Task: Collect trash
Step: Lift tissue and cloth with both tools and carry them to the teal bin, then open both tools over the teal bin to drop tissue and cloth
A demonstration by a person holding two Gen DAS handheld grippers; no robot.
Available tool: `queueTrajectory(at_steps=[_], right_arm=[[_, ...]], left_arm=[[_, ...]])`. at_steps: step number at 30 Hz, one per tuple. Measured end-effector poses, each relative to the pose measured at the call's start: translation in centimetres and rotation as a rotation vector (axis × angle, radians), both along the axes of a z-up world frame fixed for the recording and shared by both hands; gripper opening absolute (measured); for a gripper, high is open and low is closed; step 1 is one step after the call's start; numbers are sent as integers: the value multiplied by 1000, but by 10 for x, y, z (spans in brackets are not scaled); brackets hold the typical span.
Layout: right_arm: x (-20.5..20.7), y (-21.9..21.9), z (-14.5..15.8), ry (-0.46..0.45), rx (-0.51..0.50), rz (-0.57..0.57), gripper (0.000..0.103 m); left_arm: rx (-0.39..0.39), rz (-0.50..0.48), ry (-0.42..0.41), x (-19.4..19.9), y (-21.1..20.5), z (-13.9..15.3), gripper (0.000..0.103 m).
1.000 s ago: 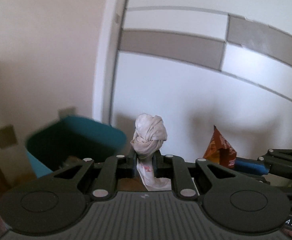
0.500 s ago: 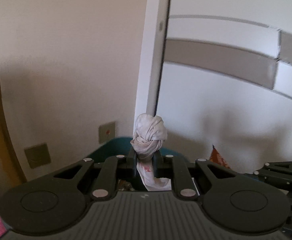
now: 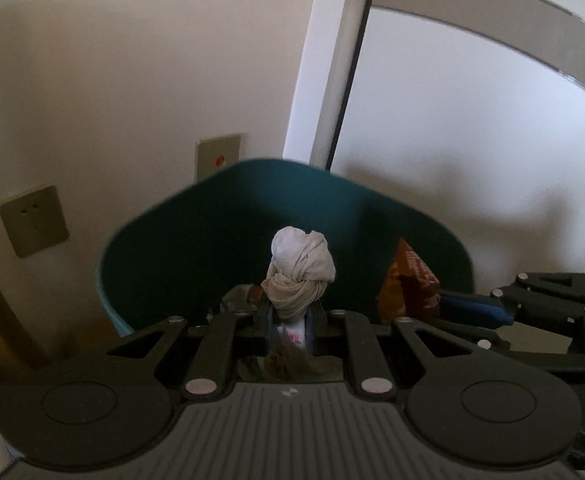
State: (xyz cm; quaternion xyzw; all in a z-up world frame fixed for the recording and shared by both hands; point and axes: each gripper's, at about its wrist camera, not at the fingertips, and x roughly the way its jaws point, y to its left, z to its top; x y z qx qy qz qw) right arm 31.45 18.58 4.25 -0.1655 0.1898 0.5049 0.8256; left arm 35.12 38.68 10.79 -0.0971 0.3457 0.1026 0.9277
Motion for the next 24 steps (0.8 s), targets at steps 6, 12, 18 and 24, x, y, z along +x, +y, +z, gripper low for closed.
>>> queueTrajectory(at_steps=[6,12,18,24], right_arm=[[4,5,5,2,-10,-3,27],[-12,-10,17,-11,6,-15,36],[-33,-37,41,-20,27,-49,37],[-62,-79,61,-25,40,-97,40]], left_arm=[[3,-13,30,7,-4,-3,18],[-1,-25,17,-1,-15,6,50],[4,-41,-15,-22,-38,31,56],[15,-61,-58,-53,-68,54,70]])
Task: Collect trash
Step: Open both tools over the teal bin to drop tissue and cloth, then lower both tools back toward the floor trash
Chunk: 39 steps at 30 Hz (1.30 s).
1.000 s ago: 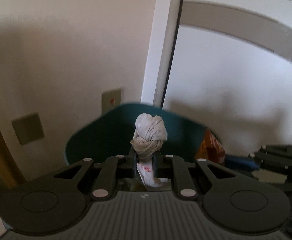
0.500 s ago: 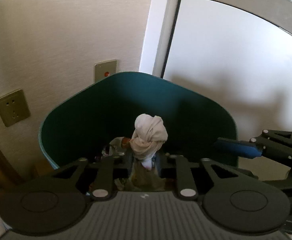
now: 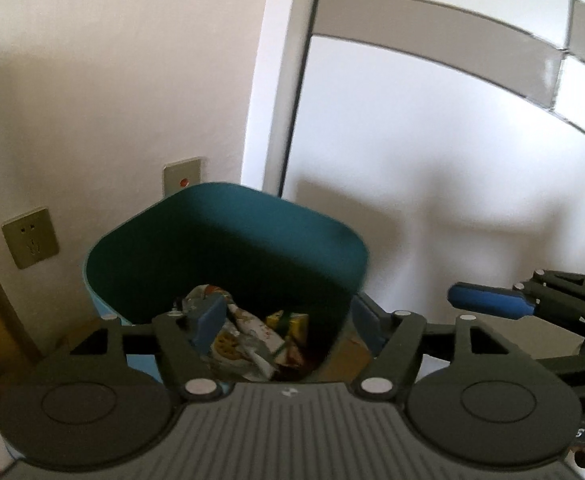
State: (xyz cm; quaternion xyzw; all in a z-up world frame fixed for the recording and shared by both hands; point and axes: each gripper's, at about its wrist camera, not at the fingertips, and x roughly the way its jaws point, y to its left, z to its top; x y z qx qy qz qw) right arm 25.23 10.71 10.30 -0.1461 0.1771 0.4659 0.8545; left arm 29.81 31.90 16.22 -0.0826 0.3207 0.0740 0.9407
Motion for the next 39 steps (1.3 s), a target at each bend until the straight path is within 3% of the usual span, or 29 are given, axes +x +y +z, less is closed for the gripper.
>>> queueTrajectory(at_steps=[10,13,22,28,34,39], right_arm=[[-52,-91,14,2,3,-105,53],[-66,-119,14,4,2,-129,55],[-90,-191,-16,49,-39,-221,59],[-79,-222,-59,142,-137,-272,61],[-32,-227,-136,281,-239,-278,63],[26,-217,-224,392,-321,-246,63]], left_arm=[[-17,-92,-4,-35,-66,12,77],[-33,-138,-6,-47,-91,10,83],[-96,-266,75,-57,-155,-37,84],[-176,-321,227,-37,-186,-109,90],[-291,-310,479,-1,-205,-230,90],[-351,-260,653,33,-207,-332,90]])
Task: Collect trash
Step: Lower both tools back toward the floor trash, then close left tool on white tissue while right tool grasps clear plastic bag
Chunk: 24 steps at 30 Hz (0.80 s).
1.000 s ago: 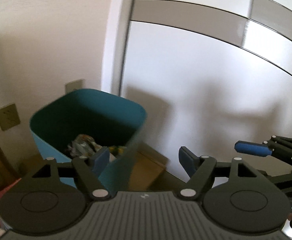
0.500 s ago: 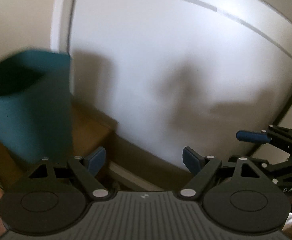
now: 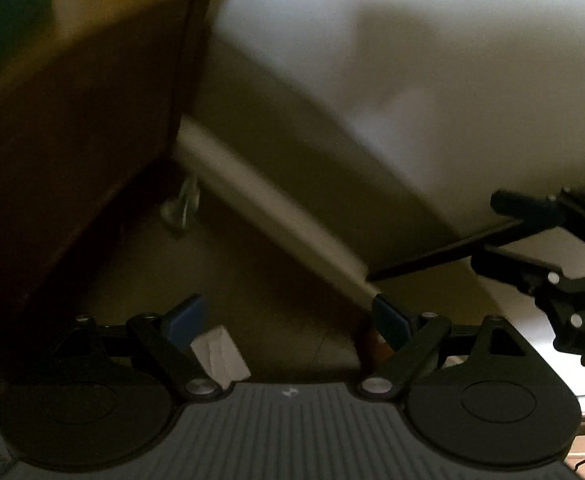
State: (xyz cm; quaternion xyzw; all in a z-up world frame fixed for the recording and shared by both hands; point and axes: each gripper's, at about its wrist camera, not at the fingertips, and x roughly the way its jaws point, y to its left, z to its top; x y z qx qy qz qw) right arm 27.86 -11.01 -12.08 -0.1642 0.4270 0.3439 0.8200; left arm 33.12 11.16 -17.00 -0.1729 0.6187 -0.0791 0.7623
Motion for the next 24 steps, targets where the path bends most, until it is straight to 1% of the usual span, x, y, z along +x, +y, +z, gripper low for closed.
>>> queueTrajectory(at_steps=[4,6,8,11,13,14,16,18,19,22,24], right_arm=[[53,14,-76,96,-26,-1,63],[83,19,-119,169,-9,-62,63],[102,18,-155,224,13,-114,63],[133,21,-215,326,30,-217,63],[139,20,-250,379,13,-250,63],[141,26,-266,390,-11,-247,63],[144,38,-297,393,-70,-221,63],[149,46,-323,407,-88,-209,63],[156,52,-334,409,-97,-204,63],[176,70,-359,417,-112,-194,63],[193,80,-374,454,-97,-216,63]], left_arm=[[-7,44,173,25,6,-96,90],[-3,47,248,34,6,-143,90],[-3,38,314,41,6,-188,90],[-13,14,394,36,3,-248,90],[-57,32,460,32,2,-285,90],[-77,45,494,28,1,-304,90],[-104,66,548,20,-1,-335,90],[-125,92,584,11,-2,-361,90],[-133,107,594,5,-2,-369,90],[-109,145,606,-8,-2,-391,90],[-120,168,619,-9,-4,-404,90]])
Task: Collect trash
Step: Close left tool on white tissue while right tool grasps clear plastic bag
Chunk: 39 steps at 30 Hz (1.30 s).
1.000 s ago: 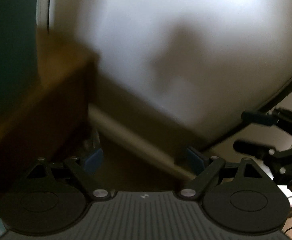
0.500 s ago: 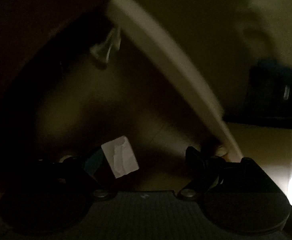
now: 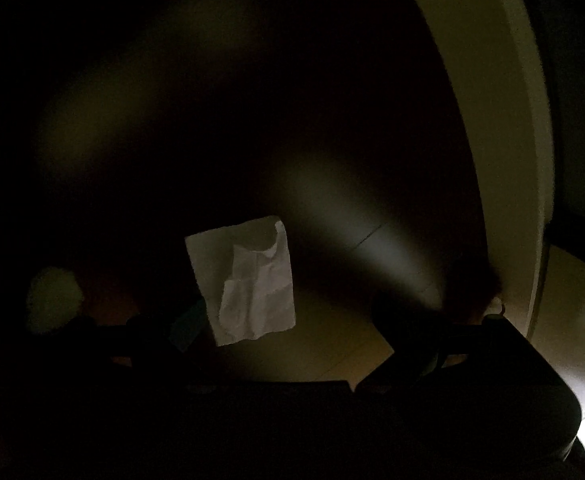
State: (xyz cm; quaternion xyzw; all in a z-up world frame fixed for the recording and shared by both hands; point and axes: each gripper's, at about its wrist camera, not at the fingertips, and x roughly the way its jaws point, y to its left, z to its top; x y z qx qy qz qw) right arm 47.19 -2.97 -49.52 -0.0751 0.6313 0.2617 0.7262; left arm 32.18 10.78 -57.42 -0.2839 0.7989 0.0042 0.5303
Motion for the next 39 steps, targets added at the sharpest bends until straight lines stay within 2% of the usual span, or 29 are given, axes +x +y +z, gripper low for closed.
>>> queueTrajectory(at_steps=[5,8,10,16,21,22,23,24,25,27,28,29,30,31,35,39], right_arm=[[38,38,-42,30,6,11,62],[44,62,-62,16,-24,100,62],[45,72,-72,11,-48,146,62],[44,78,-97,-8,-102,219,60],[41,74,-113,-6,-106,218,59],[41,73,-115,-8,-106,221,48],[40,72,-116,-7,-108,223,35],[41,70,-116,-1,-111,225,16],[42,68,-116,6,-112,222,10],[42,62,-117,9,-103,219,5],[42,60,-117,6,-101,218,0],[43,56,-115,1,-96,212,0],[43,54,-112,-2,-90,206,0],[43,52,-111,-2,-85,200,0],[37,46,-111,-13,-80,188,0],[33,41,-98,-27,-71,170,0]], left_arm=[[31,75,15,-7,4,-32,90],[51,95,67,-18,7,-52,90],[32,85,88,-19,4,-66,90],[24,77,150,-28,-10,-95,90],[63,108,153,-33,-14,-99,89],[69,112,151,-34,-14,-98,89],[77,124,149,-35,-14,-97,87],[93,136,150,-37,-14,-97,80],[111,137,154,-39,-14,-96,76],[145,135,163,-40,-14,-93,61],[154,138,164,-41,-13,-92,58],[155,147,161,-43,-12,-90,40],[148,153,155,-44,-12,-89,7],[139,150,146,-45,-13,-89,2],[149,165,97,-45,-11,-84,2],[149,169,22,-40,-6,-72,2]])
